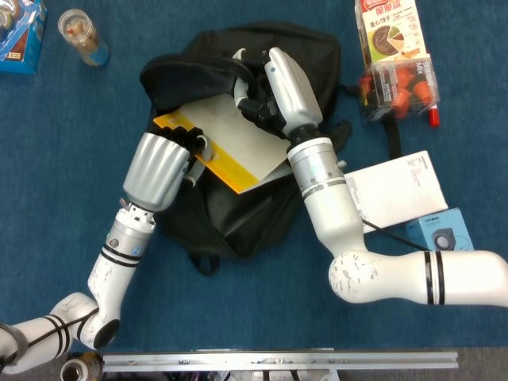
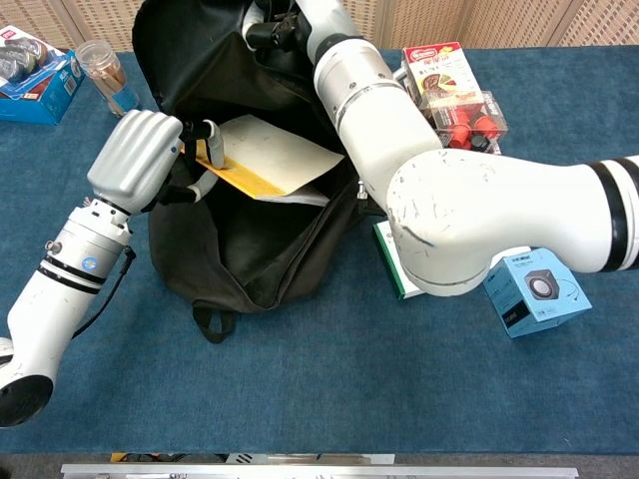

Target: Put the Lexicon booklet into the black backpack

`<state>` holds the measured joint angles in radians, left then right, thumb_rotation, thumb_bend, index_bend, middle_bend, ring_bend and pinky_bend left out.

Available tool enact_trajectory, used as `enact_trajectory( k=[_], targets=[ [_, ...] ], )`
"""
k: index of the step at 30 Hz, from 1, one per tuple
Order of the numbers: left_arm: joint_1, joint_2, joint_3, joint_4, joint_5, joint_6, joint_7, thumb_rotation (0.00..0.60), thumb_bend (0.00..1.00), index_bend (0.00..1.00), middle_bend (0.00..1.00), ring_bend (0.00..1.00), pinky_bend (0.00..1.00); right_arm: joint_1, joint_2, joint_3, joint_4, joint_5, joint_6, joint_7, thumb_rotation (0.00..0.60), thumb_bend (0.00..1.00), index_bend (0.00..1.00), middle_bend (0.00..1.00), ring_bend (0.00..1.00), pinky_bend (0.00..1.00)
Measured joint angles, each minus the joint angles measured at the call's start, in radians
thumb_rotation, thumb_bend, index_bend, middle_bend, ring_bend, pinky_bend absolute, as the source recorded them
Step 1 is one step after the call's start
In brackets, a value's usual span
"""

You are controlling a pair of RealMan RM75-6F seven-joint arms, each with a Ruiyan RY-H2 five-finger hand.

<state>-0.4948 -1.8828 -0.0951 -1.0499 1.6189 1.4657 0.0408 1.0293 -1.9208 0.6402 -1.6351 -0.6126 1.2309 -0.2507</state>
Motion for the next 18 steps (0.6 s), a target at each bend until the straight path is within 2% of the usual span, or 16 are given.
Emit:
enact_trajectory(
  k=[4,7,11,14,18],
  targets=[
    [0.008,0.0,0.001,-0.004,-0.013,-0.008,0.031,0.6,0.25,0.48,0.53,0.5,0.71,0.0,0.0,-0.001,0.0,0.002,-0.005,0.002,0.6,0.73,0.73,0.62,0.64,0.87],
    [0.015,0.002,0.0,-0.016,-0.034,-0.024,0.057,0.6,0.19,0.37,0.42,0.41,0.68,-0.001,0.001,-0.002,0.0,0.002,-0.006,0.003,0.6,0.73,0.73,0.62,0.64,0.87],
    [0.028,0.016,0.003,-0.053,-0.053,-0.037,0.085,0.6,0.14,0.17,0.21,0.22,0.51,-0.003,0.007,0.0,0.001,0.005,-0.008,0.003,0.6,0.73,0.73,0.62,0.64,0.87],
    [0.039,0.031,0.005,-0.087,-0.067,-0.044,0.101,0.6,0.13,0.05,0.12,0.14,0.42,-0.005,0.011,0.0,-0.001,0.007,-0.011,0.005,0.6,0.73,0.73,0.62,0.64,0.87],
    [0.059,0.054,0.008,-0.15,-0.084,-0.044,0.126,0.6,0.13,0.0,0.04,0.07,0.35,-0.007,0.017,-0.002,-0.003,0.008,-0.017,0.005,0.6,0.73,0.73,0.62,0.64,0.87]
  ],
)
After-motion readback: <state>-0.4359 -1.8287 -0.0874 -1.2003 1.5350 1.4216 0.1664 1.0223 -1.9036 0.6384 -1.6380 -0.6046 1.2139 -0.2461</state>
